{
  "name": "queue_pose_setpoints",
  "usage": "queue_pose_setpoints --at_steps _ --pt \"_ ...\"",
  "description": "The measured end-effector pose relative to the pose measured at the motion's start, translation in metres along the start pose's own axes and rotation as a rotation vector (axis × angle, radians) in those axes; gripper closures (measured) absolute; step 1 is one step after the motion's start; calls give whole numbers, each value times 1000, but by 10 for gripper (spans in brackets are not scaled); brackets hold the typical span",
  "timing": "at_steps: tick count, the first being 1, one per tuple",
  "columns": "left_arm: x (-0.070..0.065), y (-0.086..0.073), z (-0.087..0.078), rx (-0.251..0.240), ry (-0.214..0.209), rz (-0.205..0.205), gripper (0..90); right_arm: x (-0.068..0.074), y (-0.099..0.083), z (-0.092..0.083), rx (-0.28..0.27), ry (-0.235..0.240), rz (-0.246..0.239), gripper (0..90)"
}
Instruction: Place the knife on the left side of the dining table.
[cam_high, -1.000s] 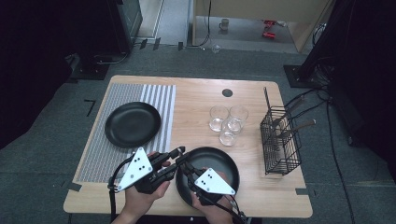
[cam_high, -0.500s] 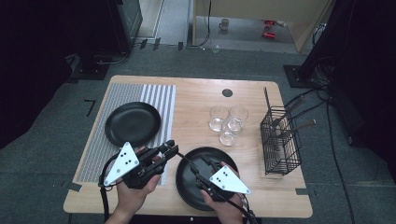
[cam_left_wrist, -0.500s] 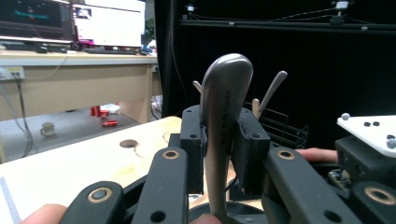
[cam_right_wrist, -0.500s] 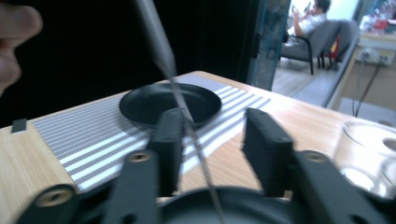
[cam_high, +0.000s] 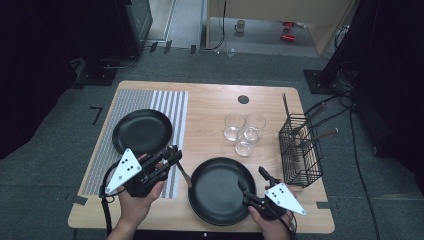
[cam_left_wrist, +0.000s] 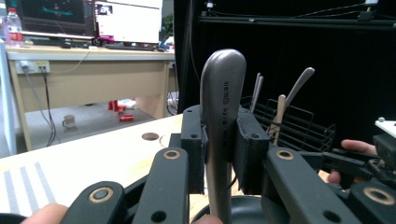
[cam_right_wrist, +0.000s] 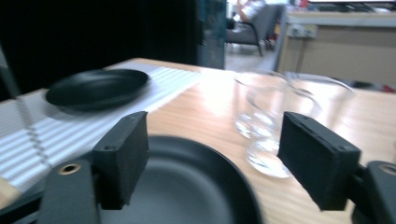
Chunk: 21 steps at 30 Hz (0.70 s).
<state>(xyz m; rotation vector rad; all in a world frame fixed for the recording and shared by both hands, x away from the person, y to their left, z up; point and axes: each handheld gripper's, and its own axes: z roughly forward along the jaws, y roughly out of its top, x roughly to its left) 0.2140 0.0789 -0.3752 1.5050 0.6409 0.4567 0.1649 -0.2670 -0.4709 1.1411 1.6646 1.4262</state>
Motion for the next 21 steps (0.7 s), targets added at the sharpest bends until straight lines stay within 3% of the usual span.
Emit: queue_pose_setpoints --at_steps 3,8,12,17,21 --pt "4 -1 -1 4 17 0 777 -15 -11 -8 24 -50 -1 221" --pt "10 -3 -3 5 43 0 778 -33 -29 -17 77 -93 -14 187" --pt "16 -4 -4 5 57 -6 778 -47 -41 -21 124 -124 17 164" --pt "22 -8 -7 13 75 -9 779 -61 -49 -20 198 -70 65 143" --pt "27 -10 -8 15 87 -12 780 -65 -49 -22 250 -79 29 145"
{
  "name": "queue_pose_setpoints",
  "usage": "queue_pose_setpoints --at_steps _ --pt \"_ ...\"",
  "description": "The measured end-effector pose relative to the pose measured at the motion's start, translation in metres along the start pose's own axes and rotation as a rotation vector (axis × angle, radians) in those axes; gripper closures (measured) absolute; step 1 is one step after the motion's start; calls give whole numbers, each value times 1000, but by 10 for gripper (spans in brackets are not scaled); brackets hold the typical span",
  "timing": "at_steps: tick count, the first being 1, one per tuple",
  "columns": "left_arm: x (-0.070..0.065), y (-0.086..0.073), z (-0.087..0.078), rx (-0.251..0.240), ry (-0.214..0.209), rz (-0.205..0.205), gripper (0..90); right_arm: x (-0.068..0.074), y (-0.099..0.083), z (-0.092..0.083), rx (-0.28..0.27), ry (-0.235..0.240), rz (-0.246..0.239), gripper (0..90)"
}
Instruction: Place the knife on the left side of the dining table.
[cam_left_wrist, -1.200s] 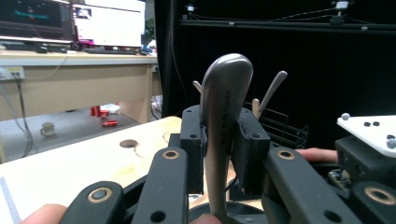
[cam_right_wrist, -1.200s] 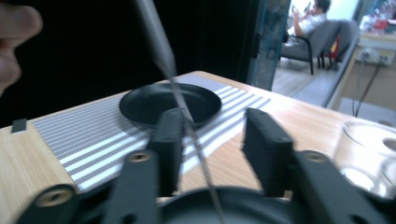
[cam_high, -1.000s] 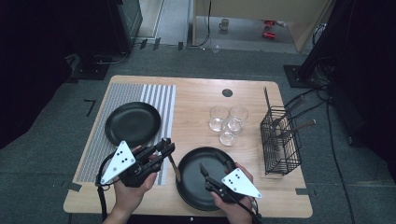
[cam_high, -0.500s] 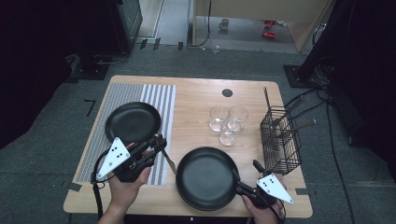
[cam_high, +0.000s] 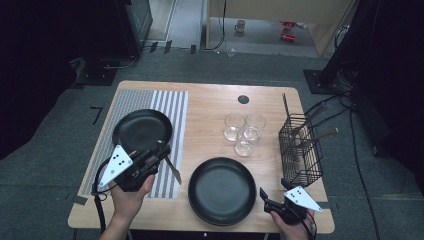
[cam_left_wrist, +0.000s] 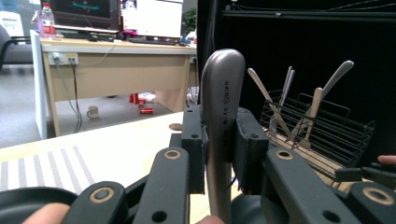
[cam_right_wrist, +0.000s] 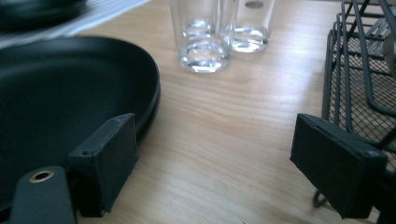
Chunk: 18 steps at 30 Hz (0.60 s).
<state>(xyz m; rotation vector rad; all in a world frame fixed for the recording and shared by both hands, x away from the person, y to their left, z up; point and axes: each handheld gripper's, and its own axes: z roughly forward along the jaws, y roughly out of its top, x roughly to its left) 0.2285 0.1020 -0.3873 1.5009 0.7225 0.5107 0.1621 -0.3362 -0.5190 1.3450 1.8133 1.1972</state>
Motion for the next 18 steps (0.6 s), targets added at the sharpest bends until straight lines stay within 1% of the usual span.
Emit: queue_pose_setpoints --at_steps 2,3,6,9,12,18 --pt "2 0 -1 1 3 0 780 -2 -1 0 39 -12 -22 143" --pt "3 -1 -1 0 1 0 781 -2 0 1 58 -4 -34 142" --pt "5 -2 -1 0 7 -1 781 -2 -1 3 123 -4 -78 131" --pt "6 -2 -1 0 10 -4 782 -2 1 7 164 2 -98 133" --pt "6 -2 -2 -1 9 0 782 -1 1 10 174 -16 -129 133" --pt "9 -3 -2 -3 16 -5 783 -1 2 12 183 -30 -151 141"
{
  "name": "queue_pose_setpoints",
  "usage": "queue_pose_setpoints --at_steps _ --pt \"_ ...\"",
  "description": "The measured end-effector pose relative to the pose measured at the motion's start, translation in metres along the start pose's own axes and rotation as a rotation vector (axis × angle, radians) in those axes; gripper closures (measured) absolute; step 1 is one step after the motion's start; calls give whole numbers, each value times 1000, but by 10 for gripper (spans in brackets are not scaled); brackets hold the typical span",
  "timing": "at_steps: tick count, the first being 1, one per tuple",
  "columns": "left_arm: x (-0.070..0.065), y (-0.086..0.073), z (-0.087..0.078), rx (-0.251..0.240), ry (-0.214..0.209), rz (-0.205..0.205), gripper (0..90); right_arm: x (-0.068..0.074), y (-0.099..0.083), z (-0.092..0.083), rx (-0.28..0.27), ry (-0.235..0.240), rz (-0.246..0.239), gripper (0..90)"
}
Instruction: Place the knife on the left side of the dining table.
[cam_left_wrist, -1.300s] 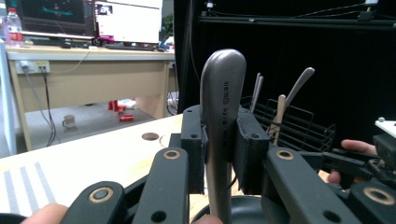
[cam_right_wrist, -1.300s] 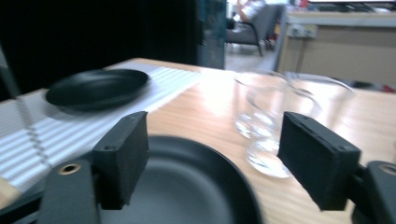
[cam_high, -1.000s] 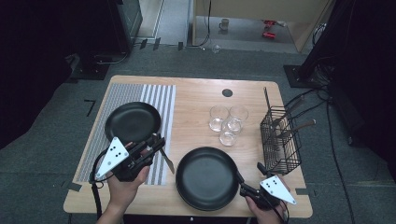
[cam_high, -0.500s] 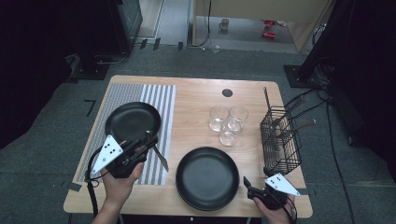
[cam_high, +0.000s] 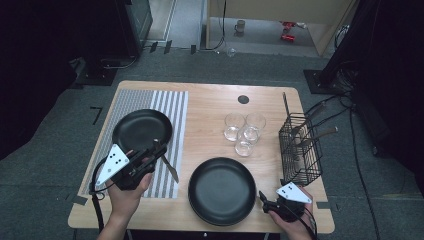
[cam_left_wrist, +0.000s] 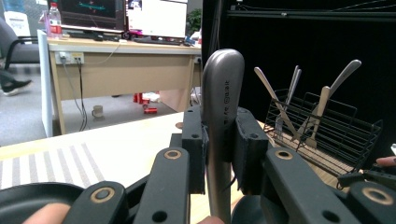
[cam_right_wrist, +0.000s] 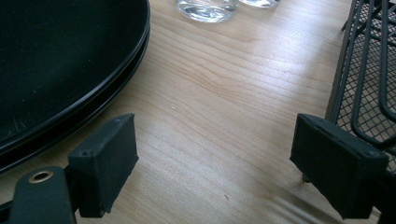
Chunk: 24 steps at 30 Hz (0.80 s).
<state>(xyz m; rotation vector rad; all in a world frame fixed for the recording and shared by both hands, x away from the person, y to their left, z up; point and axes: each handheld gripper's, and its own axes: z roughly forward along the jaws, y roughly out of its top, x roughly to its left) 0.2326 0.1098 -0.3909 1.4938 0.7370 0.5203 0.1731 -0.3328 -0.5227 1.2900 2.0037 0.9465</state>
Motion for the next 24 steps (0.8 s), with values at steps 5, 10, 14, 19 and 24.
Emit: queue_pose_setpoints --at_steps 5,10,14,19,24 --pt "5 -2 -1 -1 16 -14 784 -1 -2 0 44 17 -6 163" --pt "9 -6 1 2 33 -21 785 -2 -1 1 79 43 -3 177" --pt "13 -11 4 5 49 -27 787 -3 -2 2 87 62 18 181" --pt "14 -18 9 -6 61 -30 788 -3 -2 1 88 63 22 188" --pt "17 -24 11 -5 74 -34 791 -3 -2 1 85 63 23 193"
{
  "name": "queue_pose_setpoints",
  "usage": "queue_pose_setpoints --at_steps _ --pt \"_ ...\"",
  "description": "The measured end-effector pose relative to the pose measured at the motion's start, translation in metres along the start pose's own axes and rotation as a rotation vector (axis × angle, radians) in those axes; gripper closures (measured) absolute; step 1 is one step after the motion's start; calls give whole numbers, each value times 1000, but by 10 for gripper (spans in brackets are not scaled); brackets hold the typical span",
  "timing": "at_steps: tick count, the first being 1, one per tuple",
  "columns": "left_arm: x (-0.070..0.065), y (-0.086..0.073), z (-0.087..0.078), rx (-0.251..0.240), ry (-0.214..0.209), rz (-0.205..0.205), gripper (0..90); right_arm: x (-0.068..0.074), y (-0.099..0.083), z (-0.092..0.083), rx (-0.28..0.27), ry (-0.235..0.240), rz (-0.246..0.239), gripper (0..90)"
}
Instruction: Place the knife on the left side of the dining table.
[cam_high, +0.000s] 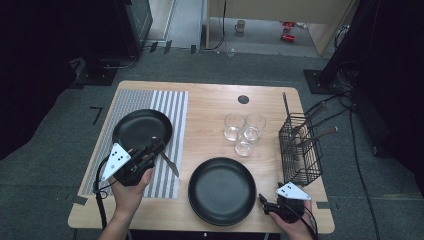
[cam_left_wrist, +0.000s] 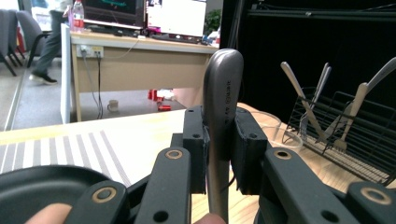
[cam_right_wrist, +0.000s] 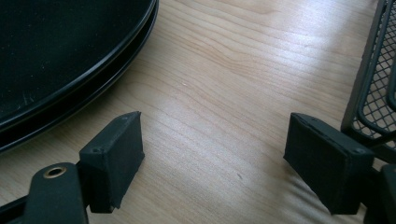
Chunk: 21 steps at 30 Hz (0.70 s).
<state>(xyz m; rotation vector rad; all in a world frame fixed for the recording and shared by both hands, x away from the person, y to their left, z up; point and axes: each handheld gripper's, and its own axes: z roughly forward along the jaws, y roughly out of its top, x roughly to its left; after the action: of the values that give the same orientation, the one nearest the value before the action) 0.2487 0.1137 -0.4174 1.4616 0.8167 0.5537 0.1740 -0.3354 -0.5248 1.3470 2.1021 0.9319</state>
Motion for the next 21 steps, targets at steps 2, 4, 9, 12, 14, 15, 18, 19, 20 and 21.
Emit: queue_pose_setpoints --at_steps 2,4,9,12,14,15,18,19,20,21 --pt "4 -1 -2 -3 6 -19 793 0 0 0 -2 -2 -3 196" --pt "8 -1 -4 0 6 -31 794 0 0 0 -1 -1 -5 198" --pt "17 -1 -11 16 -7 -59 790 0 0 0 2 6 0 199" --pt "23 -4 -19 17 -7 -92 787 0 0 0 -2 3 -5 200" --pt "30 -7 -26 17 -3 -137 784 0 0 0 -2 2 -5 200" --pt "34 -9 -30 19 1 -161 783 0 0 0 -2 2 -5 200" --pt "46 -19 -44 14 9 -227 776 0 0 0 -3 3 -6 201" --pt "50 -22 -48 14 17 -246 772 0 0 0 -2 4 -5 201" --pt "54 -25 -53 18 21 -267 767 0 0 0 -2 4 -5 201" --pt "58 -29 -57 22 20 -287 763 0 0 0 -3 4 -5 202"
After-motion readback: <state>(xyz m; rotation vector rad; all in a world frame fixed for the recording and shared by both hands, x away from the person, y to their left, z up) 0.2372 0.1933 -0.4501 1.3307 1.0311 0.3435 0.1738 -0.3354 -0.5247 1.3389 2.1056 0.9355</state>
